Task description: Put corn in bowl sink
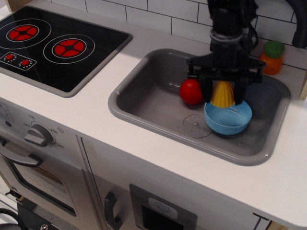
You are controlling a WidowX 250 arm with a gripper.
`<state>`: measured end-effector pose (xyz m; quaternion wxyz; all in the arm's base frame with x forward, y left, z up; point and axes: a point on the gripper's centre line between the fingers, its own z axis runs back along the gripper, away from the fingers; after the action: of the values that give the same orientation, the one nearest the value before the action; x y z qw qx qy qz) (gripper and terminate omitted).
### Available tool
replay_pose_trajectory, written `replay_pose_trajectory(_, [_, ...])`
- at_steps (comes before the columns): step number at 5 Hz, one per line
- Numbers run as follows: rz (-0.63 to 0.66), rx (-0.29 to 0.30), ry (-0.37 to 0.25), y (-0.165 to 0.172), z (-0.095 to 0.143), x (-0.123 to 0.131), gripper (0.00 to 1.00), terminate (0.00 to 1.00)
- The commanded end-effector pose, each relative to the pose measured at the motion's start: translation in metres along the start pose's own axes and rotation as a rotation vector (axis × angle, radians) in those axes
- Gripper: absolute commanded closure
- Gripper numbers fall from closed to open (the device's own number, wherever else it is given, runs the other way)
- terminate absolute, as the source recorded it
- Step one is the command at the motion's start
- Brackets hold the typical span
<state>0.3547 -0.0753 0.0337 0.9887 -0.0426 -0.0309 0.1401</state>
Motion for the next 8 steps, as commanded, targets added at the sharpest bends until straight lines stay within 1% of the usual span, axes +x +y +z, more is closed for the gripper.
replay_pose_trajectory(1, [0.008, 0.004, -0.056, -0.007, 0.0, 0.018, 1.0, 0.0])
replay_pose_trajectory(2, [0.016, -0.014, -0.059, -0.007, -0.002, 0.017, 1.0, 0.0])
replay_pose_trajectory(3, [0.014, -0.012, -0.056, -0.009, -0.005, 0.014, 0.0, 0.0])
replay_pose_trajectory(4, [0.017, -0.012, -0.057, -0.009, -0.005, 0.014, 0.0, 0.0])
replay_pose_trajectory(5, [0.014, -0.042, -0.066, -0.008, 0.005, 0.015, 0.0, 0.0])
replay_pose_trajectory(6, [0.01, -0.061, -0.089, -0.008, 0.017, 0.019, 0.0, 0.0])
replay_pose_trajectory(7, [0.0, -0.061, -0.12, -0.004, 0.034, 0.024, 0.0, 0.0])
replay_pose_trajectory(8, [0.0, -0.061, -0.12, -0.004, 0.034, 0.024, 0.0, 0.0])
